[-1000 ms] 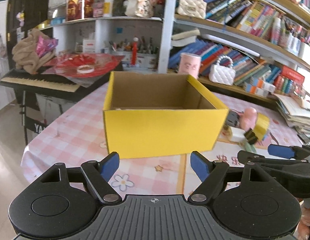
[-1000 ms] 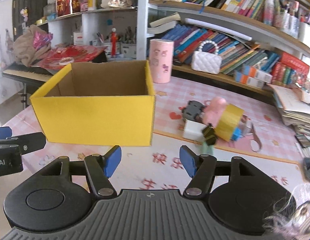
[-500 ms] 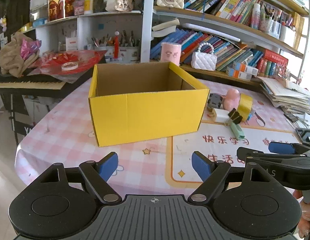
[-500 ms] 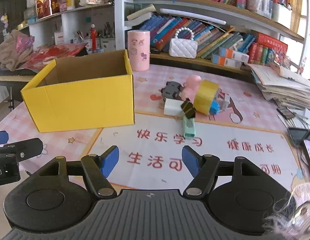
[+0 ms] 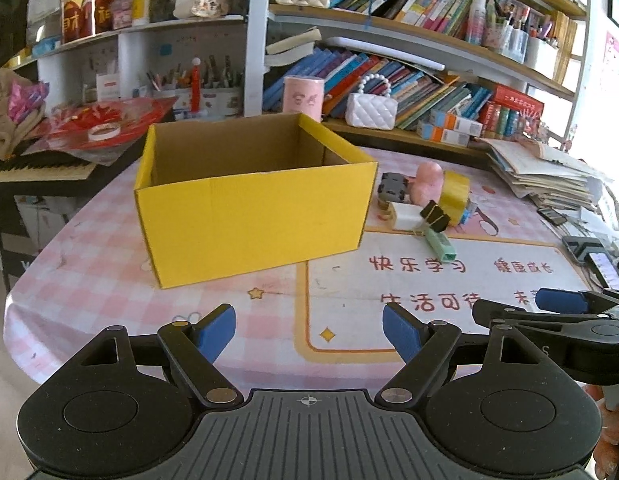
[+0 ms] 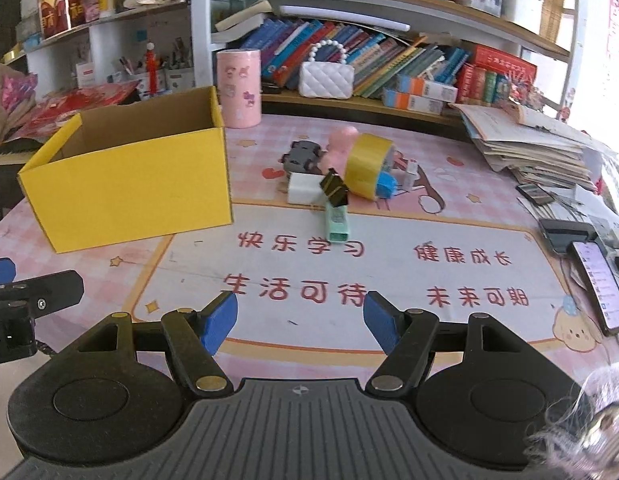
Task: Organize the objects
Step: 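Withdraw both tools from the box back toward the remaining objects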
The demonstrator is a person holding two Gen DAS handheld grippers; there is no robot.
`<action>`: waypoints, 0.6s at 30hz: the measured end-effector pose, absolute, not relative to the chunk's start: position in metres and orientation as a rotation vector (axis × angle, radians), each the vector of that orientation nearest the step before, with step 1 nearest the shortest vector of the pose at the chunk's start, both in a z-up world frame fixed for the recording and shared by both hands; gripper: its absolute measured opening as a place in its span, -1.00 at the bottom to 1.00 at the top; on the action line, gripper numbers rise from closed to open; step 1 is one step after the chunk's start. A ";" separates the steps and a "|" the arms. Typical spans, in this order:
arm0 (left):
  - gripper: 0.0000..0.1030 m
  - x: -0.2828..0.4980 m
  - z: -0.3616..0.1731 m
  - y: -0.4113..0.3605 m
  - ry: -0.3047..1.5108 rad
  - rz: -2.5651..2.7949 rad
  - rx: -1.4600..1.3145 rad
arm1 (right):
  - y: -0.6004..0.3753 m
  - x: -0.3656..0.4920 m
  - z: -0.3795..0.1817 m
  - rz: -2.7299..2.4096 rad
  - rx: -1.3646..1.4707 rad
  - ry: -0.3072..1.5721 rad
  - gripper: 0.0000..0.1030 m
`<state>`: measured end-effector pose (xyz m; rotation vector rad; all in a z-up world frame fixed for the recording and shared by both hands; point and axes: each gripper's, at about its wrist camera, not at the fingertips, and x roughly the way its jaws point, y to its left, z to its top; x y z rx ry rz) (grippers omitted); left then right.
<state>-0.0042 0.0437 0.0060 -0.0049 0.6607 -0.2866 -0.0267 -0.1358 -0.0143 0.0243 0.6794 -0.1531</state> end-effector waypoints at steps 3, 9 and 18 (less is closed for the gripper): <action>0.61 -0.001 0.006 0.037 0.661 -0.301 -0.006 | -0.141 -0.028 -0.014 -0.169 0.024 0.678 0.33; 0.61 0.007 0.005 0.019 0.667 -0.328 -0.008 | -0.157 -0.027 -0.014 -0.200 0.026 0.679 0.34; 0.61 0.022 0.005 -0.013 0.672 -0.349 0.007 | -0.193 -0.013 -0.013 -0.237 0.052 0.679 0.37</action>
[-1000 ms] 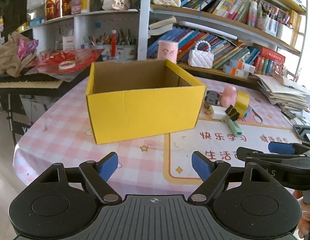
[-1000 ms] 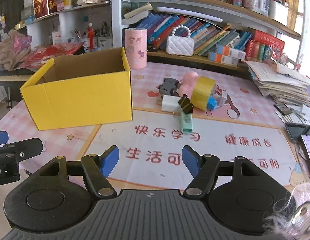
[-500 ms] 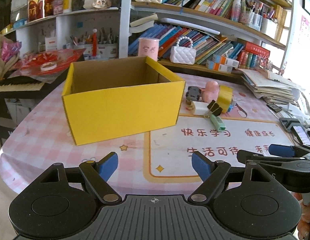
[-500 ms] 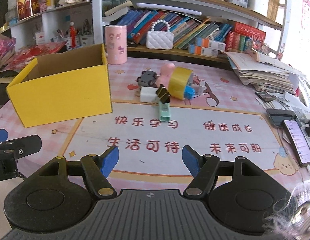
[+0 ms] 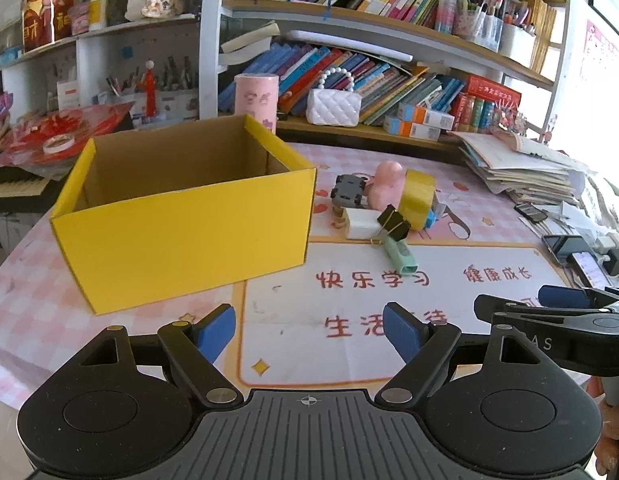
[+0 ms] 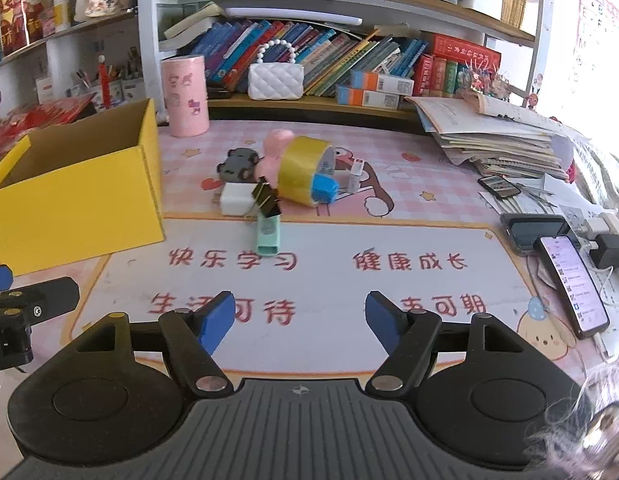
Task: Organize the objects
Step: 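Withdraw both tools from the box back toward the remaining objects, then grasp the mint-green stapler with the left tool while the right tool approaches the yellow tape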
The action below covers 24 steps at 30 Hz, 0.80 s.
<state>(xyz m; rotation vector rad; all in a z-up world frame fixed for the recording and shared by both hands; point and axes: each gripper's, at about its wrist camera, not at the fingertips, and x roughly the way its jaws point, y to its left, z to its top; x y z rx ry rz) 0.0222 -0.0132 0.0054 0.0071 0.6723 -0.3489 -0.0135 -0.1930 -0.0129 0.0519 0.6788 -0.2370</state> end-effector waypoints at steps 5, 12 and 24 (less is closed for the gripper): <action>0.61 0.034 0.003 -0.028 0.691 -0.331 0.001 | -0.209 0.002 -0.013 -0.217 0.042 0.684 0.37; 0.61 0.052 0.001 -0.053 0.707 -0.312 0.007 | -0.234 0.024 -0.014 -0.195 0.040 0.690 0.37; 0.55 0.080 -0.010 -0.102 0.740 -0.287 0.013 | -0.280 0.063 -0.015 -0.131 0.051 0.695 0.37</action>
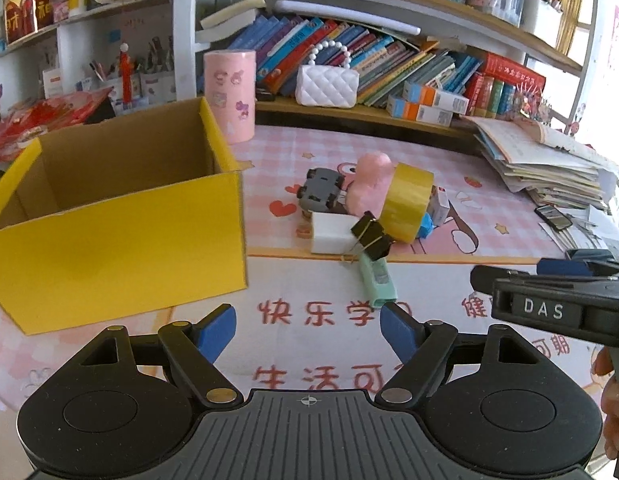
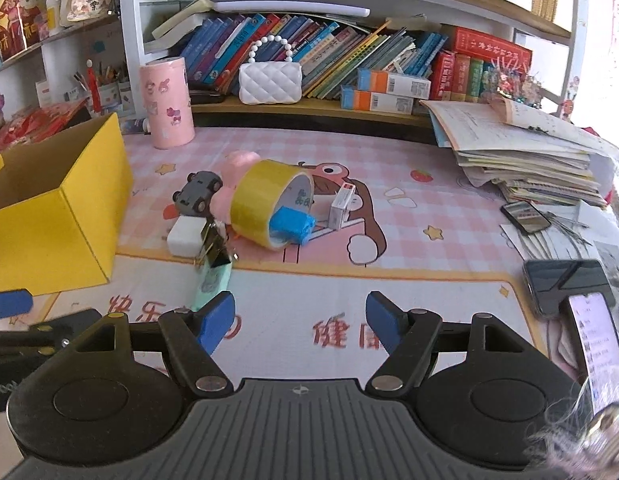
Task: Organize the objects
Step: 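Grasp the mint-green stapler with the left tool while the right tool approaches the yellow tape, then lift the stapler with the left tool while the right tool grasps the yellow tape roll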
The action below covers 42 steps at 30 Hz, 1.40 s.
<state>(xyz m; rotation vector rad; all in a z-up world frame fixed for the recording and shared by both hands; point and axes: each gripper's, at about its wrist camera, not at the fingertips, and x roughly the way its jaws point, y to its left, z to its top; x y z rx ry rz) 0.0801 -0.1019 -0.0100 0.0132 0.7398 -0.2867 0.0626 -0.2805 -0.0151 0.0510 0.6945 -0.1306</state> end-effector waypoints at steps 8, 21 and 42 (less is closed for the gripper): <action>0.21 0.099 -0.023 -0.143 0.765 -0.322 0.025 | -0.305 0.084 -0.007 -0.097 0.026 0.633 0.37; -0.07 0.138 -0.053 -0.192 0.859 -0.319 0.037 | -0.337 0.090 -0.001 -0.050 -0.052 0.569 0.38; -0.56 0.116 -0.034 -0.129 0.839 -0.231 -0.042 | -0.319 0.146 -0.022 0.097 0.127 0.653 0.40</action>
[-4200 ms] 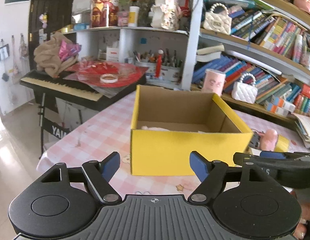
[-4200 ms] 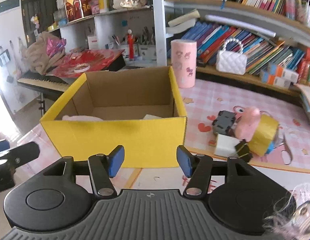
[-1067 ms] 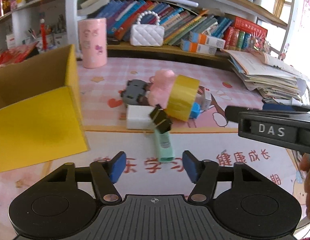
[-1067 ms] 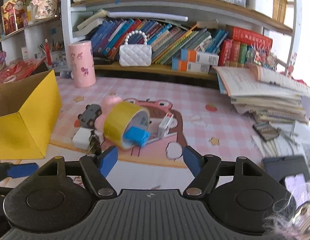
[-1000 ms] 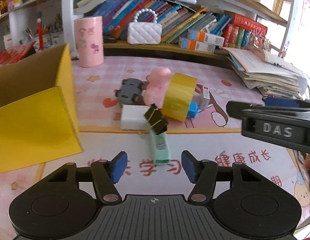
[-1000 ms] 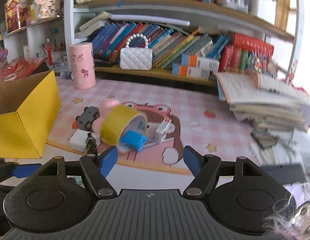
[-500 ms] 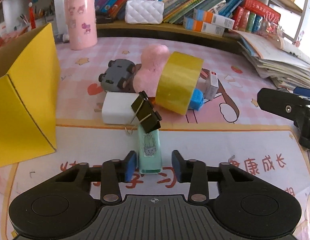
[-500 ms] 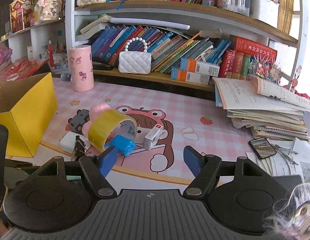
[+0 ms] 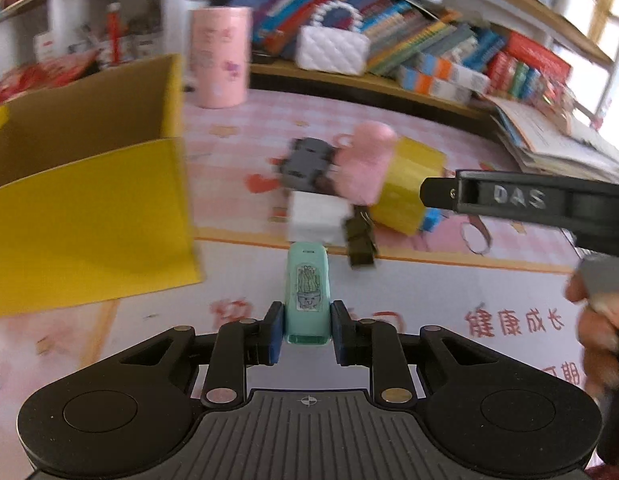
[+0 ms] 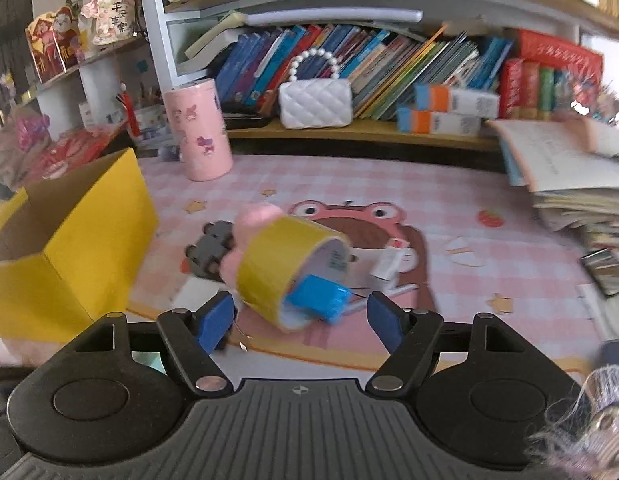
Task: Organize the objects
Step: 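Lift the stapler with the left tool while the right tool grasps the yellow tape roll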
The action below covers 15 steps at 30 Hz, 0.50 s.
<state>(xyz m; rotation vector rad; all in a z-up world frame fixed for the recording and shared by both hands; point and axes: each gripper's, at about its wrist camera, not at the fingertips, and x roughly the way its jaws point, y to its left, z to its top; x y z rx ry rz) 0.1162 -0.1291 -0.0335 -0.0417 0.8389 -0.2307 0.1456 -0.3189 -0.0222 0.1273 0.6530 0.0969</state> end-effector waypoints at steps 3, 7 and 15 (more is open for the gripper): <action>-0.56 0.109 -0.027 -0.111 0.822 -0.179 -0.068 | -0.315 0.167 -0.029 0.109 0.179 0.683 0.35; -0.56 0.102 -0.021 -0.091 0.805 -0.124 -0.099 | -0.307 0.187 -0.036 0.098 0.171 0.691 0.25; -0.56 0.090 -0.018 -0.069 0.791 -0.078 -0.133 | -0.298 0.197 -0.036 0.166 0.134 0.645 -0.31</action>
